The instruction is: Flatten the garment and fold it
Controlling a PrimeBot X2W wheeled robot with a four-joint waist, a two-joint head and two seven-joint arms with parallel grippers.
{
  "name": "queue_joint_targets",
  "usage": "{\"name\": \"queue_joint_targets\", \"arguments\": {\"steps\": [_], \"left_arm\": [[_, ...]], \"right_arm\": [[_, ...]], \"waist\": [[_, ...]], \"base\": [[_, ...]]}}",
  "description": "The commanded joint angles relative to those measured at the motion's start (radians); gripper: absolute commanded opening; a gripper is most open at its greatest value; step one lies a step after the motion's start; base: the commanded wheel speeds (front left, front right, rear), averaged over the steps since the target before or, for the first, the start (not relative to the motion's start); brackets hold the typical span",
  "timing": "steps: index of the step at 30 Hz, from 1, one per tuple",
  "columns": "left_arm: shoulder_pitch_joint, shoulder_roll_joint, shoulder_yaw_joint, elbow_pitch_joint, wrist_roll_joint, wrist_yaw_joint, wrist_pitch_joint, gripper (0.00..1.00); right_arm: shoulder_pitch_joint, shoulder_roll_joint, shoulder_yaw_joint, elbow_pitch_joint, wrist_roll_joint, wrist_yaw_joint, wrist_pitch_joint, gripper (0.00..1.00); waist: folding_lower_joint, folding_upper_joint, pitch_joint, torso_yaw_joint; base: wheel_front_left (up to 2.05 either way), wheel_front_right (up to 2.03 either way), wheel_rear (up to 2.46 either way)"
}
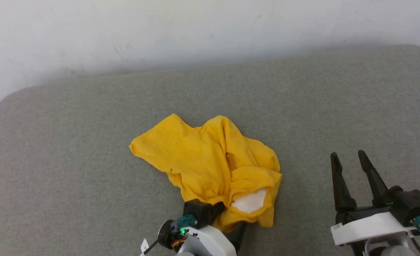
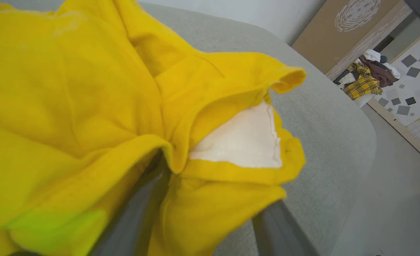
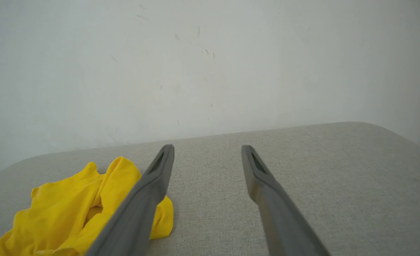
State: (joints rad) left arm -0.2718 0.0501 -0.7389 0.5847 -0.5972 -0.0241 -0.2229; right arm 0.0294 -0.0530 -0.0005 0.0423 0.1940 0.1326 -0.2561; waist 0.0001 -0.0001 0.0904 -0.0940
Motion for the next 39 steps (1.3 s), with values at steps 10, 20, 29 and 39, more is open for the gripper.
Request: {"name": "queue_joint_targets", "arguments": {"steps": [10, 20, 29, 39], "left_arm": [[0.084, 0.004, 0.192, -0.363, 0.168, 0.059, -0.038, 1.0], [0.205, 0.018, 0.444, -0.472, 0.237, 0.08, -0.039, 1.0], [0.233, 0.111, 0.58, -0.379, 0.206, 0.106, 0.006, 1.0], [-0.018, 0.162, 0.548, -0.225, 0.153, 0.03, 0.265, 1.0]], "right_arm": [[0.035, 0.003, 0.002, -0.001, -0.017, -0.002, -0.002, 1.0], [0.077, 0.003, 0.003, -0.021, -0.021, -0.002, 0.017, 1.0], [0.116, 0.003, 0.007, -0.044, -0.026, -0.002, 0.038, 1.0], [0.066, 0.003, 0.023, -0.072, -0.029, -0.002, 0.048, 1.0]], "waist": [[-0.0001, 0.0001, -0.08, 0.027], [-0.0001, 0.0001, -0.133, 0.038], [-0.0001, 0.0001, -0.159, 0.029], [-0.0001, 0.0001, -0.037, 0.02]], "base": [[0.0, 0.0, 0.0], [0.0, 0.0, 0.0], [0.0, 0.0, 0.0], [0.0, 0.0, 0.0]]}}
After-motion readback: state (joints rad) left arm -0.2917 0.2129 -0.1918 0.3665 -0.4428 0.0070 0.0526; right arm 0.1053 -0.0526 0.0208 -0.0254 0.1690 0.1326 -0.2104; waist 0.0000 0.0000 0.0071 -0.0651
